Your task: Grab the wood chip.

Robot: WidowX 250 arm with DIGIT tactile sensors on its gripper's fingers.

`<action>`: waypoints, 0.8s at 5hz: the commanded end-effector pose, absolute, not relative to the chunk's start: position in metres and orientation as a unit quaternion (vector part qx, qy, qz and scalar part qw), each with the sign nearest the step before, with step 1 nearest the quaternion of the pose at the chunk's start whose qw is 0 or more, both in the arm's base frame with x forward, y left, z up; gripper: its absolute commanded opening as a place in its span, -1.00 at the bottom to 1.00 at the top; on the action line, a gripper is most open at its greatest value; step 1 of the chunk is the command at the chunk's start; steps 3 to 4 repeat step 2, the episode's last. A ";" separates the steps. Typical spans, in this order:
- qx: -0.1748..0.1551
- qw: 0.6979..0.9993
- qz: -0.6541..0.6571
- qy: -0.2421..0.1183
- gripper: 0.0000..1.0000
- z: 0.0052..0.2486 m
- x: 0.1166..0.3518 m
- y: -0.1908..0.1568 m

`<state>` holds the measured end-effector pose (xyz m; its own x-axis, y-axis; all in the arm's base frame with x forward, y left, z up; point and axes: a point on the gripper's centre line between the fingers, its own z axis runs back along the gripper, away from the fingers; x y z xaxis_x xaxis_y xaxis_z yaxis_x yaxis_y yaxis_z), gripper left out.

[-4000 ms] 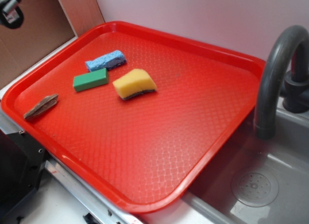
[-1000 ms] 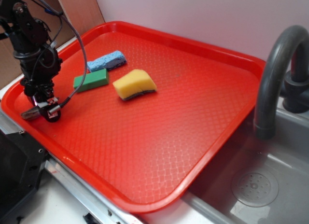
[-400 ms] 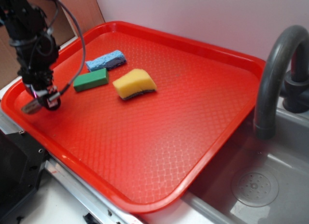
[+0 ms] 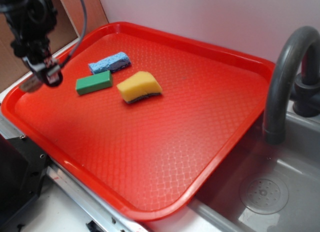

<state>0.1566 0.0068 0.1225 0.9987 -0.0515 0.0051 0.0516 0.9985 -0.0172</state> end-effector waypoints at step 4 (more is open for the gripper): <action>0.011 0.995 -0.071 -0.067 -1.00 0.156 0.168 -0.006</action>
